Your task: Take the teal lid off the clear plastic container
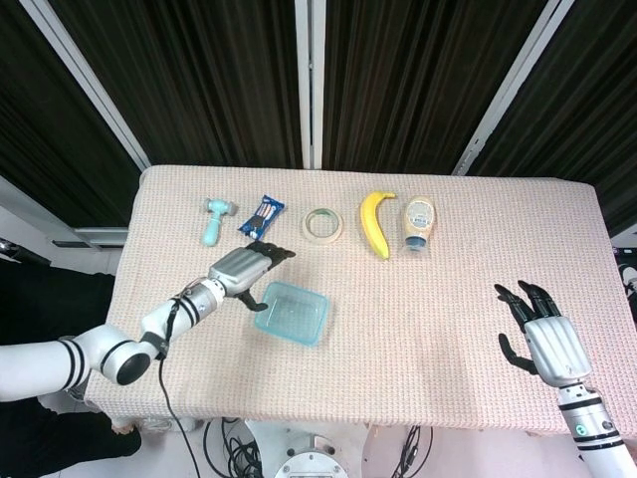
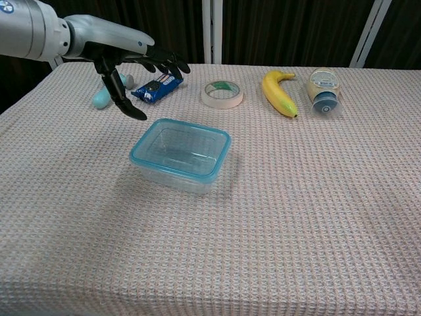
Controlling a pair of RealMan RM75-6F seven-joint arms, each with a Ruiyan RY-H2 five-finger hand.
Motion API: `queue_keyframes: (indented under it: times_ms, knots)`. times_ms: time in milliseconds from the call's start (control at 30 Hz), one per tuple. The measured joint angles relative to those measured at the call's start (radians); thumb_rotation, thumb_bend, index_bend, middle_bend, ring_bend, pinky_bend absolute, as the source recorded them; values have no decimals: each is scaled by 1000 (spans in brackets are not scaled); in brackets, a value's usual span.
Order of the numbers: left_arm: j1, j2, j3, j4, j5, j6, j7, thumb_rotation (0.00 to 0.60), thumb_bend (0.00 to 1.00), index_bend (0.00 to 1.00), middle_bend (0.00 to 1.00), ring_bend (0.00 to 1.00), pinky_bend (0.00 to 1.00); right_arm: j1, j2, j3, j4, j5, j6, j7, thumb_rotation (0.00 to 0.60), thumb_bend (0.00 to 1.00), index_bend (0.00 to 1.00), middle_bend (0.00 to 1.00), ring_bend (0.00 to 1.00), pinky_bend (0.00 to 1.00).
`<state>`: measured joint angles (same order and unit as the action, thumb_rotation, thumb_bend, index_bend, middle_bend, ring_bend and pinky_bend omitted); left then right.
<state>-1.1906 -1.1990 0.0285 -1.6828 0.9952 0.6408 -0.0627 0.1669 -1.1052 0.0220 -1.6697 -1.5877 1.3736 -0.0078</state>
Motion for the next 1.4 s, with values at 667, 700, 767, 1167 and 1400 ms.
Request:
queue_keyframes:
  times_ms: [667,700,767,1167,1400]
  knots:
    - [17,-98,28,-71,-133,64,362,600,179,0,0,0,0,20,-17,-1,13,19,-29,7,600,404,35,224,0,97]
    - [11,-103,28,-70,-157,66,377,600,179,0,0,0,0,20,-18,-2,14,19,-28,9,600,404,35,224,0,97]
    - [-2,-115,30,-68,-219,73,404,600,179,0,0,0,0,19,-18,-3,18,18,-26,14,600,404,35,224,0,98]
    - [-44,-153,40,-110,-444,142,503,600,174,0,0,0,0,24,-25,-7,48,13,-27,50,600,404,35,228,0,97]
    - [-35,-164,35,-132,-463,195,532,600,173,0,0,0,0,28,-2,5,25,8,-11,26,600,383,35,230,0,97]
